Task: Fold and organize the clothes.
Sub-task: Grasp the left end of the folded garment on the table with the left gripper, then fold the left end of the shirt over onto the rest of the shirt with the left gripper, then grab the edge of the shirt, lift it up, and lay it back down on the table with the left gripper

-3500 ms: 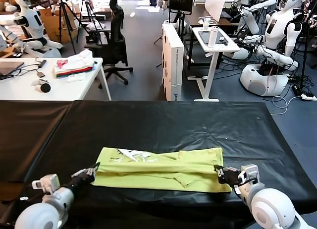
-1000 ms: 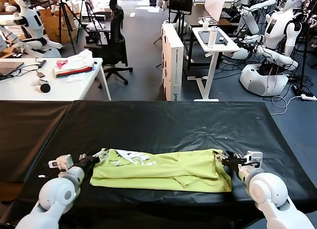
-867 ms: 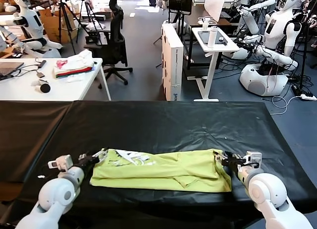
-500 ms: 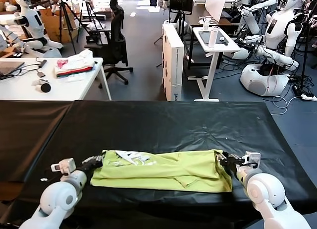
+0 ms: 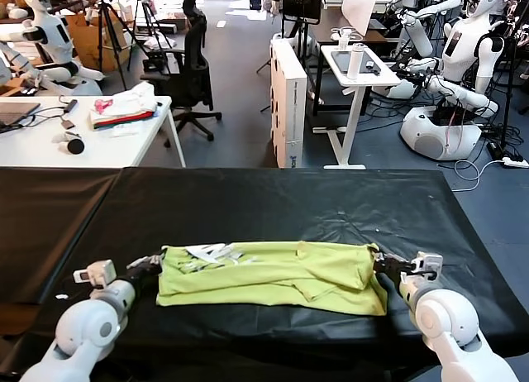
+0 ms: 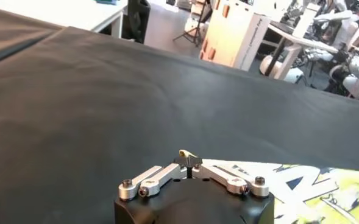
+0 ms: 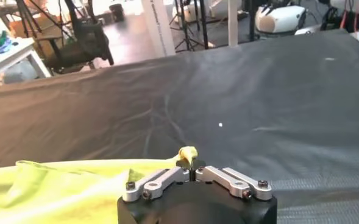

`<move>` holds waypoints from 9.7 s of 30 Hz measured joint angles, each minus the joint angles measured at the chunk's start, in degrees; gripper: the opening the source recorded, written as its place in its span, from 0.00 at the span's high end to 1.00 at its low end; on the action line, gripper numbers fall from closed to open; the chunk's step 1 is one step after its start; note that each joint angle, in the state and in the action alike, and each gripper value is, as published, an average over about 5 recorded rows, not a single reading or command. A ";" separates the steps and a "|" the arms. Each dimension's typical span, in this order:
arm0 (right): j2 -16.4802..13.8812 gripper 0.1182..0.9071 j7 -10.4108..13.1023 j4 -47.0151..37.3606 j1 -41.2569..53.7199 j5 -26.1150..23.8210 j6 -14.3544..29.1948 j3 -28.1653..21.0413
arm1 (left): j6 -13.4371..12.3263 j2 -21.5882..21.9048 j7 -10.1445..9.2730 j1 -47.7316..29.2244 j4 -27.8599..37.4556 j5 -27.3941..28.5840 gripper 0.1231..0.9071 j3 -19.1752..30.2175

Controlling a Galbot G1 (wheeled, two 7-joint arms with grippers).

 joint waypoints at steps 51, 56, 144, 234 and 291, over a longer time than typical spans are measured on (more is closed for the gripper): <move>-11.97 0.00 -27.04 3.49 -29.35 -12.75 53.33 12.33 | 8.65 22.01 23.55 9.85 4.46 -26.58 0.00 -8.04; -11.93 0.00 -27.02 3.78 -29.74 -12.87 53.22 12.52 | 9.03 21.22 23.25 9.01 4.64 -25.82 0.00 -7.36; -7.72 0.00 -19.53 4.84 -22.39 -17.47 48.94 5.43 | 6.56 22.43 15.51 17.59 0.48 -11.87 0.92 -22.79; 2.71 0.00 -18.35 4.04 -27.72 -22.80 47.70 12.91 | 13.54 -13.29 3.72 -4.85 -7.18 -16.01 0.01 17.67; -6.02 0.00 -13.86 4.05 -8.69 -15.10 34.98 -13.07 | 1.36 -5.65 12.19 8.28 -13.00 5.86 0.00 -6.71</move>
